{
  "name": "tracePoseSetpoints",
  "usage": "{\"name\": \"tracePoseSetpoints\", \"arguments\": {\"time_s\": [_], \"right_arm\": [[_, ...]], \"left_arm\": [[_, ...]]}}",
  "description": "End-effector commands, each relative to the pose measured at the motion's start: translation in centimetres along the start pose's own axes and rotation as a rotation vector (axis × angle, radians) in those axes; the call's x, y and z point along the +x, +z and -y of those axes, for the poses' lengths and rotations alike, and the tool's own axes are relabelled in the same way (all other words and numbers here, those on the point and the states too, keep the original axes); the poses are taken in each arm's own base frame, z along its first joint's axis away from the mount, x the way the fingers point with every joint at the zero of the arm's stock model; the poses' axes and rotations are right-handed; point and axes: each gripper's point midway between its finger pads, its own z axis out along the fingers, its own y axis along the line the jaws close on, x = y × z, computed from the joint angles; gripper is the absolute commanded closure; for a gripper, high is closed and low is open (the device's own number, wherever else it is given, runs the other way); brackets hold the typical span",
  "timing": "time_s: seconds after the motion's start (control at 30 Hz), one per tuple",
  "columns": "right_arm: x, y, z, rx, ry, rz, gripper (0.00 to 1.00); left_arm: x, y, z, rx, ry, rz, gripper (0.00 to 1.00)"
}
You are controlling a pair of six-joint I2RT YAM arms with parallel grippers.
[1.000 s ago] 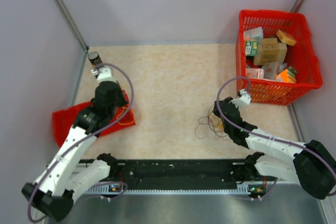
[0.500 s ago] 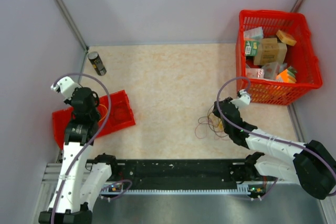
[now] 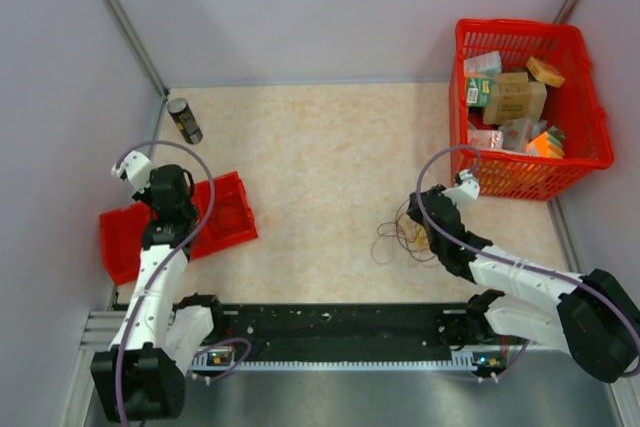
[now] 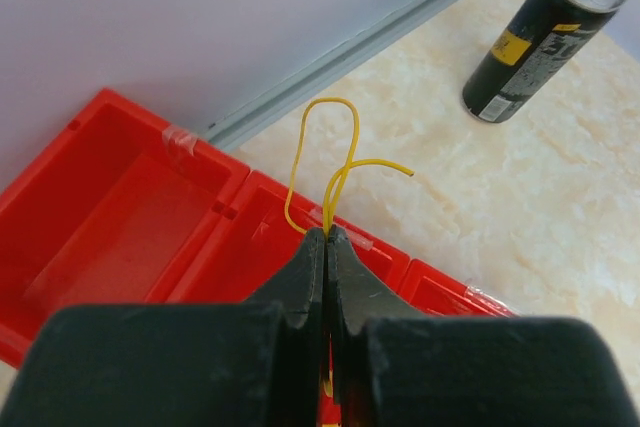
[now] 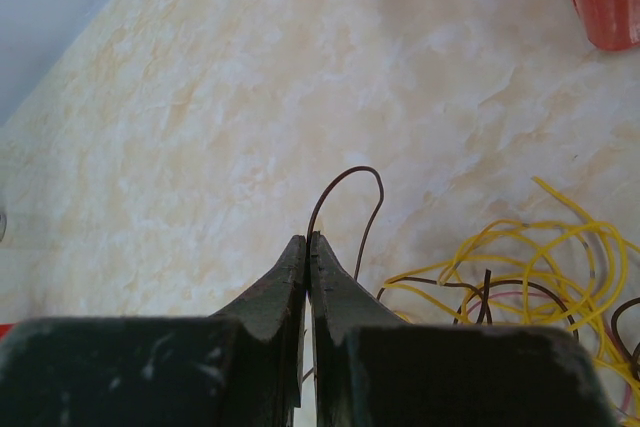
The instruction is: Untangle the cables
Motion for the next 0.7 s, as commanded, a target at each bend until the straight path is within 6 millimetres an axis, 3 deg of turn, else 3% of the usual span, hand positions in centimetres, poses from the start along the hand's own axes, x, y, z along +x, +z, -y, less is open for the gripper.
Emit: {"name": "tracePoseSetpoints", "arguments": {"time_s": [0.0,0.07,0.23,0.4,0.67], "right_arm": [[-0.9,-0.1,-0.6,-0.035,0.055,0.022,1.00],[-1.0,-0.1,-0.5,-0.034,0.059,0.025,1.00],[-0.9,0.0,-0.5,-0.037,0.060,0.019,1.00],[-0.9,-0.1,-0.4,-0.036,0.063,0.018,1.00],[-0.7,0.1,-0.6,-0.035,0.055,0.008,1.00]], "left_arm": [[1.6,0.0,-2.4,-0.160,-0.123,-0.038,1.00],[2.7,-0.4,-3.9,-0.232,-0.165,-0.049,1.00],[5.5,-1.1,-3.0,-0.166,-0.254,-0.144,1.00],[8.4,-1.2,-3.3,-0.187,-0.300,-0.218,1.00],[8.3,-1.6,-3.7,-0.234,-0.313,-0.243,0.98]]}}
